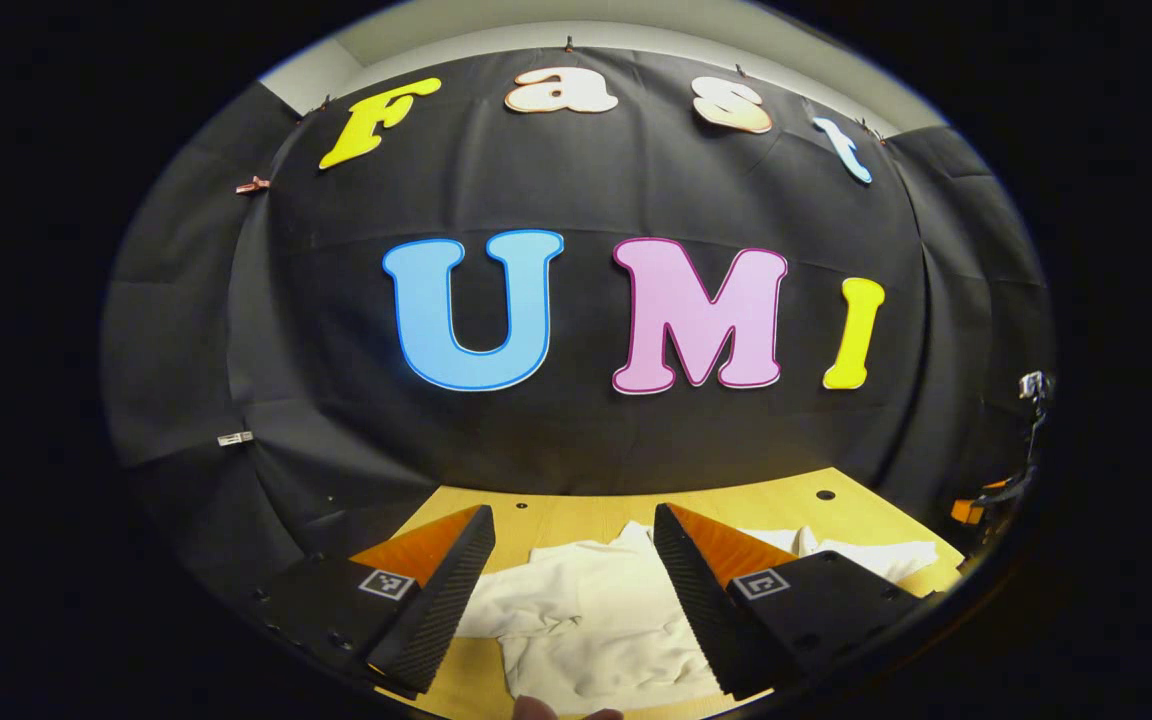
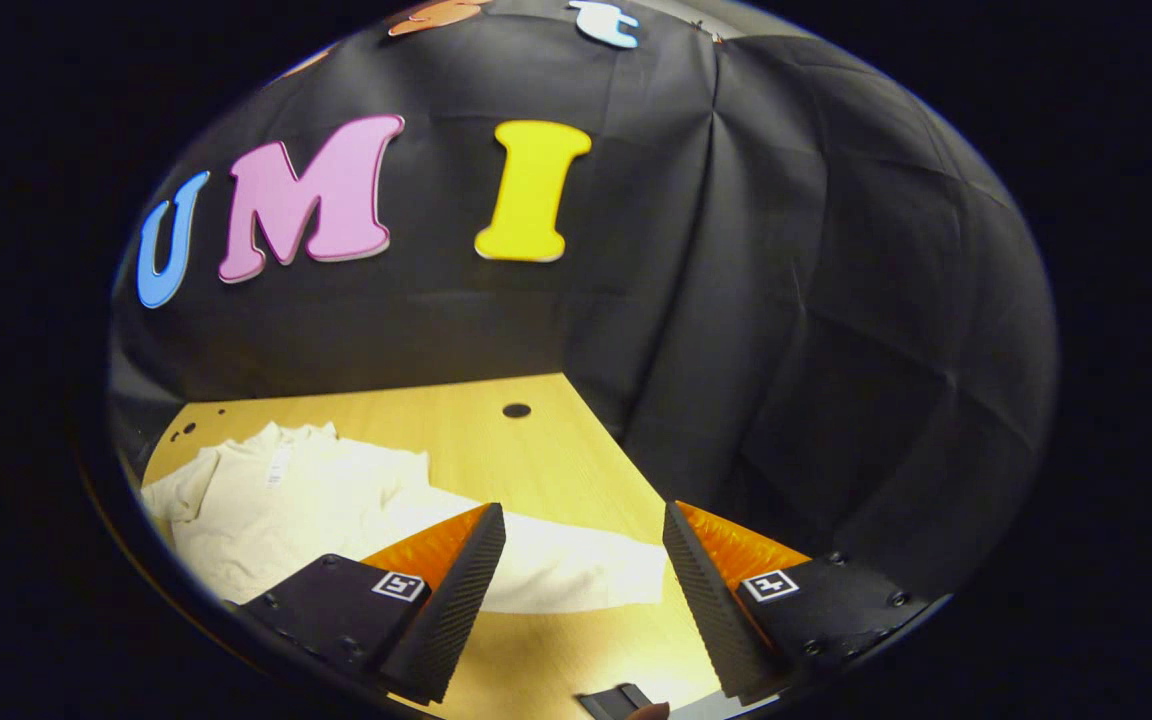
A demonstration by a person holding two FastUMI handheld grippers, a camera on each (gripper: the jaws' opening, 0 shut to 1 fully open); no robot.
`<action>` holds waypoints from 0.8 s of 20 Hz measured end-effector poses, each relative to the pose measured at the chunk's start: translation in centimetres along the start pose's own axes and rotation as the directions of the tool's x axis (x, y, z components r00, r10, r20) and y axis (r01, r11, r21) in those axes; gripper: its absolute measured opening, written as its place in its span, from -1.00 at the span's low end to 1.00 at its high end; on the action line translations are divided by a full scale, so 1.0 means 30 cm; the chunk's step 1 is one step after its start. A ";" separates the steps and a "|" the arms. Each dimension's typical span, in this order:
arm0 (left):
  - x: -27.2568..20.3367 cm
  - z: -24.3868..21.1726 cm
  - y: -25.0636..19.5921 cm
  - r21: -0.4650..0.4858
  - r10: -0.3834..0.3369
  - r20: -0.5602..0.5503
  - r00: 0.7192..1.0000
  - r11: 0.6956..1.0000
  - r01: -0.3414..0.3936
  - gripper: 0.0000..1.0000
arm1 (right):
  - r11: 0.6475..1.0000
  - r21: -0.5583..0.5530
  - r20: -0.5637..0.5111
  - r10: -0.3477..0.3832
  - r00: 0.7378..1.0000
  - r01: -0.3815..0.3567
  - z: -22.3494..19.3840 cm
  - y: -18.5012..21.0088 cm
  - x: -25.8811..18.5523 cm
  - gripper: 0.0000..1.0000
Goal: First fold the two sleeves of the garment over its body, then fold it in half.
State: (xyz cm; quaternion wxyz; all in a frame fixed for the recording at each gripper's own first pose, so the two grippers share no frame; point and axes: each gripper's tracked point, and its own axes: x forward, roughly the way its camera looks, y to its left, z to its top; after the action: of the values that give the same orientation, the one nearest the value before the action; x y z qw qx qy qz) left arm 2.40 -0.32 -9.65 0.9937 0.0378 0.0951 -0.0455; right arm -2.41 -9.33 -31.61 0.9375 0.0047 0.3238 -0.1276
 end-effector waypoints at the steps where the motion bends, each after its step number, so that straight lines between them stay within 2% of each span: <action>1: -0.005 -0.003 -0.003 0.001 0.004 -0.006 1.000 1.000 -0.004 0.99 | 1.000 0.011 -0.034 -0.010 0.999 0.010 -0.041 -0.019 0.036 0.95; 7: -0.027 -0.056 -0.023 0.018 0.031 -0.052 0.998 0.999 -0.030 0.99 | 0.997 0.052 -0.220 -0.045 0.974 0.058 -0.298 -0.102 0.254 0.96; 14: -0.045 -0.095 -0.022 0.034 0.066 -0.085 0.994 0.997 -0.063 0.99 | 0.997 0.032 -0.328 -0.050 0.943 0.064 -0.431 -0.136 0.405 0.96; 16: -0.043 -0.101 -0.025 0.037 0.071 -0.090 0.993 0.997 -0.068 0.99 | 0.997 0.055 -0.380 -0.036 0.924 0.061 -0.480 -0.133 0.413 0.96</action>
State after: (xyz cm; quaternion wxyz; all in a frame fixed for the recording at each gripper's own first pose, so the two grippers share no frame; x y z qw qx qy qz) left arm 0.52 -0.69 -12.42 0.9885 0.0601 0.1382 -0.0106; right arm -2.71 -14.82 -50.24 0.8532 0.0523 0.4942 -0.1581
